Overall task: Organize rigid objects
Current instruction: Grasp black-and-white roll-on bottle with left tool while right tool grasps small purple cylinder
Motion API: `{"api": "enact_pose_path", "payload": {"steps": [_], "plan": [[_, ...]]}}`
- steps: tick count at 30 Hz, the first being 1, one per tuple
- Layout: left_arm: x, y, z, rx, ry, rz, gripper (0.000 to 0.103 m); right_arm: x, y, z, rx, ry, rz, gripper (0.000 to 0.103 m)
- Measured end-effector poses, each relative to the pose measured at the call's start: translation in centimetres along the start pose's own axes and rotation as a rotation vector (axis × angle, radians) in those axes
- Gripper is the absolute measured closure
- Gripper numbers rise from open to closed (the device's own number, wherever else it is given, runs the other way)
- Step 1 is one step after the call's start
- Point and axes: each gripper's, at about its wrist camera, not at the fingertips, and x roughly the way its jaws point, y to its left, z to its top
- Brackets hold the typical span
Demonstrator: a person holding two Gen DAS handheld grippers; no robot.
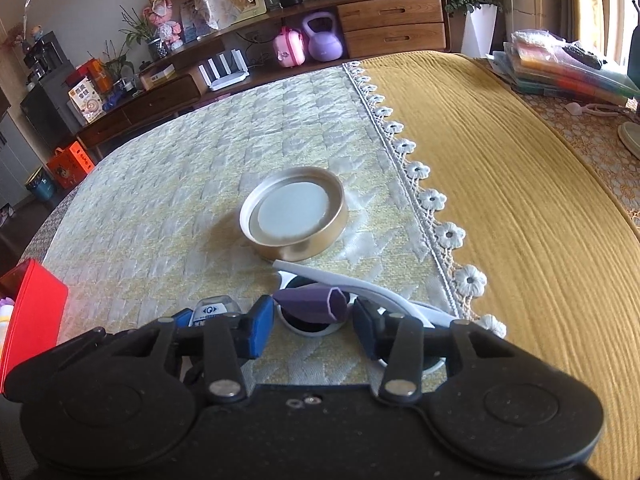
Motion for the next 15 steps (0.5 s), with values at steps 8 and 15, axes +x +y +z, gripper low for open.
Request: {"api": "enact_pose_path", "payload": {"steps": [8, 15], "plan": [[-0.1, 0.4, -0.1, -0.004, -0.001, -0.016, 0.061, -0.1, 0.4, -0.3, 0.002, -0.016, -0.022, 0.073], [-1.0, 1.0, -0.4, -0.025, 0.010, -0.023, 0.062, -1.1, 0.4, -1.0, 0.004, -0.027, -0.009, 0.083]]}}
